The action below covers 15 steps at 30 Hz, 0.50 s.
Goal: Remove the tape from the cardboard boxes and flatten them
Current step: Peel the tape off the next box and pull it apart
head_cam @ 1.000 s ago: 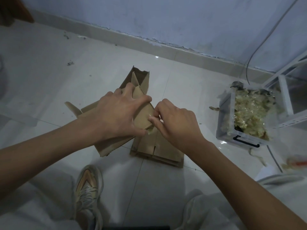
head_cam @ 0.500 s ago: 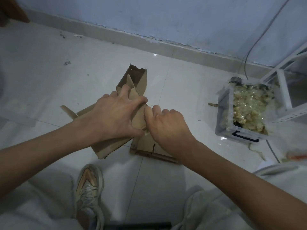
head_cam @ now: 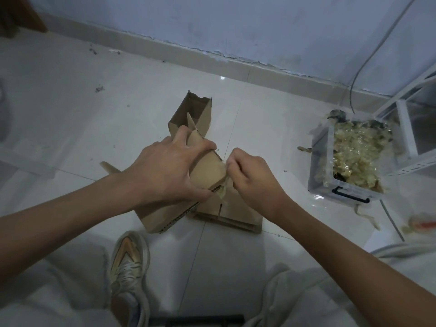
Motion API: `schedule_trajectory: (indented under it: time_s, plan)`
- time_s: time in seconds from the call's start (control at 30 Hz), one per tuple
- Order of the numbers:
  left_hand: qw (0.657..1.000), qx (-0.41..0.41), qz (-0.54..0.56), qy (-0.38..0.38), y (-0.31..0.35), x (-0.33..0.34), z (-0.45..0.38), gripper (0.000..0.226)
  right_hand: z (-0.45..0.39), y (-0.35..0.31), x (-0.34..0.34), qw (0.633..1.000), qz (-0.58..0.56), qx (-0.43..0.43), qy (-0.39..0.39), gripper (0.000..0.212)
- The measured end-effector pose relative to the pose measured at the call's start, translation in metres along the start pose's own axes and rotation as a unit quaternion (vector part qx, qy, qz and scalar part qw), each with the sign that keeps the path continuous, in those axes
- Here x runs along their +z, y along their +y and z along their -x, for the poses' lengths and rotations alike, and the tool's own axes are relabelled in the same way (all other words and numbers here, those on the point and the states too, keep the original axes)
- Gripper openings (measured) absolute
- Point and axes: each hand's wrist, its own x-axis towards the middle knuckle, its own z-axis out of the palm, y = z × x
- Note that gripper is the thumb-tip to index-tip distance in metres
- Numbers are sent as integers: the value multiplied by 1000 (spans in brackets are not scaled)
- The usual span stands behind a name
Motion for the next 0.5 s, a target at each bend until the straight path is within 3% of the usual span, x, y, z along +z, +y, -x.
schedule_trajectory:
  time_s: [0.1,0.2,0.3,0.4,0.5]
  plan:
    - [999,-10,28,15,-3,-4,1,92,3,-6,1,972,-221,76,11,31]
    - [999,-14,20,28,-3,-5,2,93,1,-6,2,949,-293,118,6,36]
    - [999,-13,7,35,-2,-3,2,95,-3,-2,1,980,-174,96,7,52]
    - [999,-2,6,52,0,0,1,94,-6,1,-2,1000,14,15,-7,44]
    - [998,6,25,50,-1,5,0,98,-10,1,-6,997,-54,-17,-47,38]
